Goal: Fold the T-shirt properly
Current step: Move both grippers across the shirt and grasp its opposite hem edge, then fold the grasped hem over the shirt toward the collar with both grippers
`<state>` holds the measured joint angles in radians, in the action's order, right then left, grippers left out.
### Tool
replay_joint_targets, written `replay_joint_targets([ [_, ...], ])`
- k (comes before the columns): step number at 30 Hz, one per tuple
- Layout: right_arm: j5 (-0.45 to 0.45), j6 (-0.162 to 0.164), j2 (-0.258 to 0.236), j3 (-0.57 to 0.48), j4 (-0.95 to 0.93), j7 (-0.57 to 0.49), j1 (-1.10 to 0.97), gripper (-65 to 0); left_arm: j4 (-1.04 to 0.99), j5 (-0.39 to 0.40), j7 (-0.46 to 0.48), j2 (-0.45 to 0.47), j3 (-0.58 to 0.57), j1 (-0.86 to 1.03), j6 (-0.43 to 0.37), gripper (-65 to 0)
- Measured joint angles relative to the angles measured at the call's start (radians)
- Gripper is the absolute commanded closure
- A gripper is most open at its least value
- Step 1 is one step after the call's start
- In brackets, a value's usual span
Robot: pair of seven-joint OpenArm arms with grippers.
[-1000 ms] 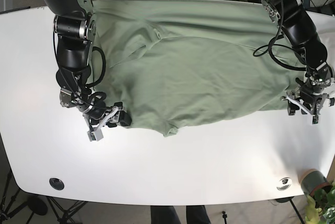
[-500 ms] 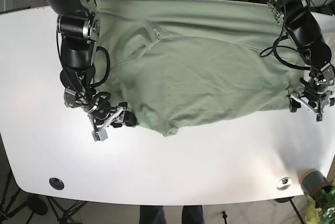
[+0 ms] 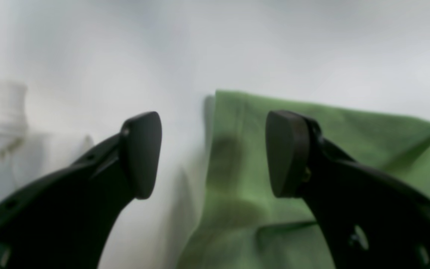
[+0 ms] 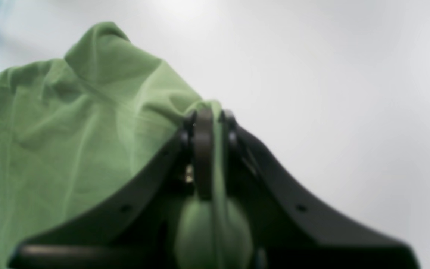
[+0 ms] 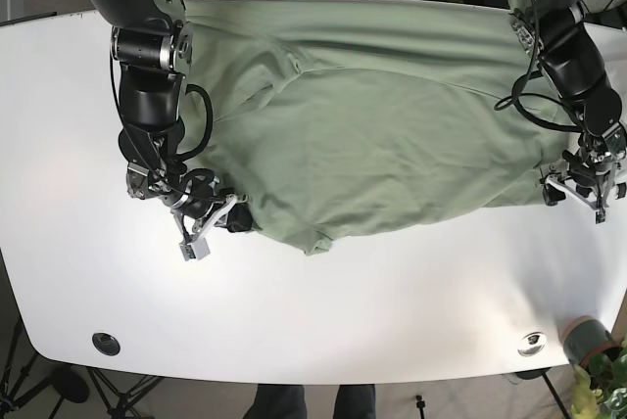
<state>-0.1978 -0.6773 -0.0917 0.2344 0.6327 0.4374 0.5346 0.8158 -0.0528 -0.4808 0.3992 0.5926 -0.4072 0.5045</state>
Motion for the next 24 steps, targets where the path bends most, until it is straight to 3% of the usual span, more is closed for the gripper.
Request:
replay_joint_targets([
  [9, 0.0, 0.0, 0.0, 0.0, 0.0, 0.0, 0.0, -1.7, -0.151, 0.008, 0.026, 0.008, 0.001, -0.05, -0.001, -41.4],
  [18, 0.0, 0.0, 0.0, 0.0, 0.0, 0.0, 0.0, -1.7, -0.17, 0.01, 0.031, 0.008, -0.022, -0.058, -0.003, -40.6],
  [20, 0.0, 0.0, 0.0, 0.0, 0.0, 0.0, 0.0, -1.7, -0.17, 0.009, 0.035, 0.008, -0.056, -0.059, -0.007, -36.5],
  [24, 0.0, 0.0, 0.0, 0.0, 0.0, 0.0, 0.0, -1.4, -0.17, 0.012, 0.045, 0.0, -0.097, -0.063, -0.006, -8.7],
])
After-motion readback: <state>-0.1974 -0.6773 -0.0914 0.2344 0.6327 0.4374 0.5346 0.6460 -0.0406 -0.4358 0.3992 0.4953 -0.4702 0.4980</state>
